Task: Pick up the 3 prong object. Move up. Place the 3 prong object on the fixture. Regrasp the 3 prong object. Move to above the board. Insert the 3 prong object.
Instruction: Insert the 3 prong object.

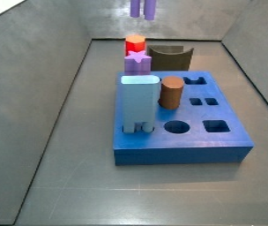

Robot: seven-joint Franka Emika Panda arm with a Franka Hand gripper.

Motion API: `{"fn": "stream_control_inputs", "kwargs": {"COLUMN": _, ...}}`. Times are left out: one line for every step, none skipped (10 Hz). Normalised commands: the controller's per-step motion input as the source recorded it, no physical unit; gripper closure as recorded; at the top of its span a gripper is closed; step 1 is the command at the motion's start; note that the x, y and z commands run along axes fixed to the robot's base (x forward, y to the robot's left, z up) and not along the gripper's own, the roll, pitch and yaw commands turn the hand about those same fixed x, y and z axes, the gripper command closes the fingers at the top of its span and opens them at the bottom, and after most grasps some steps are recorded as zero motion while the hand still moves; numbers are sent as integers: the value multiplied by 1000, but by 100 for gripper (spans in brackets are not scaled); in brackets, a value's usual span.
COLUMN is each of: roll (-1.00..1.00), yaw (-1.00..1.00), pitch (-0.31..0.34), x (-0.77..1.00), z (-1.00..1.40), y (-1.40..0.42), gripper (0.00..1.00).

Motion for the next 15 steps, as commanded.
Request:
{"fn": "stream_control_inputs", "kwargs": {"roll": -29, "yaw": -380, "pitch": -243, "x": 89, "z": -66, "y": 91, "gripper": 100}}
{"fn": "stream_control_inputs", "kwargs": {"roll": -53, "yaw": -351, "pitch": -240, "x": 86, "z": -14, "y": 100, "gripper": 100}}
{"fn": "stream_control_inputs", "kwargs": {"roll": -36, "yaw": -374, "pitch": -220, "x": 117, "z": -6, "y": 77, "gripper": 100}}
{"fn": "stream_control_inputs", "kwargs": {"roll": -39, "yaw": -337, "pitch": -256, "x": 197, "z": -20, "y": 171, "gripper": 100}}
{"fn": "stream_control_inputs", "kwargs": {"roll": 14, "yaw": -274, "pitch": -211, "x": 206, "z": -29, "y": 114, "gripper": 100}}
{"fn": "stream_control_inputs", "kwargs": {"roll": 39, "yaw": -249, "pitch": -204, "x": 183, "z": -71, "y": 123, "gripper": 100}}
{"fn": "stream_control_inputs", "kwargs": {"roll": 69, "yaw": -249, "pitch": -164, "x": 229, "z": -86, "y": 114, "gripper": 100}}
{"fn": "stream_control_inputs", "kwargs": {"roll": 76, "yaw": -249, "pitch": -139, "x": 194, "z": -166, "y": 117, "gripper": 100}}
{"fn": "stream_control_inputs", "kwargs": {"roll": 103, "yaw": -260, "pitch": -111, "x": 211, "z": -257, "y": 111, "gripper": 100}}
{"fn": "stream_control_inputs", "kwargs": {"roll": 116, "yaw": -329, "pitch": -124, "x": 183, "z": -303, "y": 100, "gripper": 100}}
{"fn": "stream_control_inputs", "kwargs": {"roll": 120, "yaw": -311, "pitch": -124, "x": 63, "z": -391, "y": 34, "gripper": 100}}
{"fn": "stream_control_inputs", "kwargs": {"roll": 126, "yaw": -406, "pitch": -116, "x": 80, "z": -380, "y": 14, "gripper": 100}}
{"fn": "stream_control_inputs", "kwargs": {"roll": 129, "yaw": -474, "pitch": -80, "x": 14, "z": -400, "y": 0, "gripper": 100}}
{"fn": "stream_control_inputs", "kwargs": {"roll": 111, "yaw": -457, "pitch": -67, "x": 23, "z": -360, "y": 14, "gripper": 100}}
{"fn": "stream_control_inputs", "kwargs": {"roll": 99, "yaw": -460, "pitch": -73, "x": 31, "z": -314, "y": 0, "gripper": 100}}
